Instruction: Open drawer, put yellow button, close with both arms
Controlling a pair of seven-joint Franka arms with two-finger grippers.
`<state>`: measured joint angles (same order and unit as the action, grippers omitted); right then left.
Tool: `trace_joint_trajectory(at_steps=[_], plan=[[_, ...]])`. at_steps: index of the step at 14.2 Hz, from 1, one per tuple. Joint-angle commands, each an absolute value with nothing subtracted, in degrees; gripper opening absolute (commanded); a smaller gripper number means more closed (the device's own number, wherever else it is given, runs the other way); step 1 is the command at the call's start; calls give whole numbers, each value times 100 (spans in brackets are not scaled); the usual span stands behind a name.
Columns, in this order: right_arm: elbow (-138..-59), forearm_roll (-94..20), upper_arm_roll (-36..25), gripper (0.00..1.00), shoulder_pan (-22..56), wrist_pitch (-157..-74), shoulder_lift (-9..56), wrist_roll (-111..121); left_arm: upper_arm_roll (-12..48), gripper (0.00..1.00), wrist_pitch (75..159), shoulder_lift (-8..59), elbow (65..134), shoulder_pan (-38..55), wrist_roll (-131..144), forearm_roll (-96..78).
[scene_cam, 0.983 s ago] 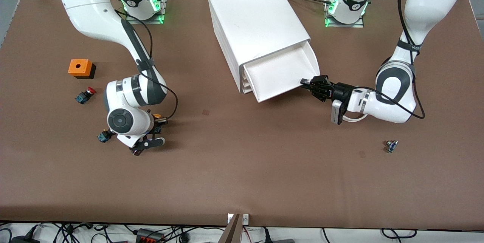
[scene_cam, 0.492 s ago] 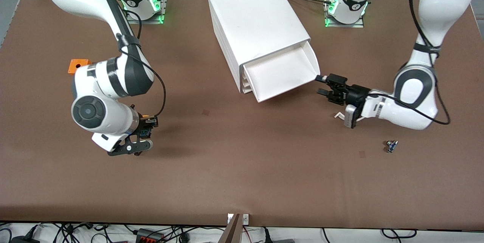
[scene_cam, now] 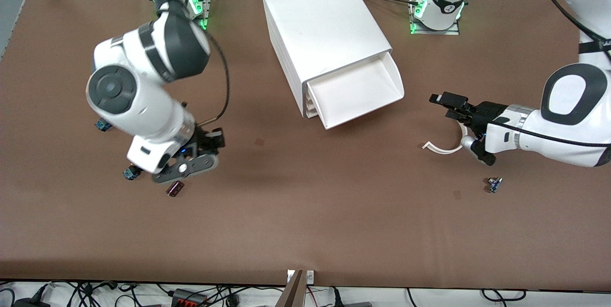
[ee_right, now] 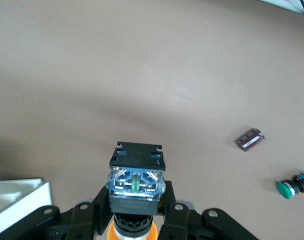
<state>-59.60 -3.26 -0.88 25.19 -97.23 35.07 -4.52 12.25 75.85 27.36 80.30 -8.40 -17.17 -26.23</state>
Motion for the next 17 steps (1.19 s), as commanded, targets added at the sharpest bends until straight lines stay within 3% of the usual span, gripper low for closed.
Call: trace_joint_trajectory(at_steps=[1,4,11,17], plan=[[-5688,-369,-123,0,3100,-9781,3472,-666,1266,100,7471,2498,7805,-459,-1188,-1683],[-5651,-369,-105,0,3654,-10299,3480,-1563,1266,100,7479,2268,7796,-80,-495,-671],[-5651,-360,-105,0,4683,-11416,3866,-2723,1151,100,7628,2337,6936,-61,-369,-44],[-5686,-343,-114,0,5114,-11400,4227,-3006,1134,100,7822,2355,6628,-228,-195,18]])
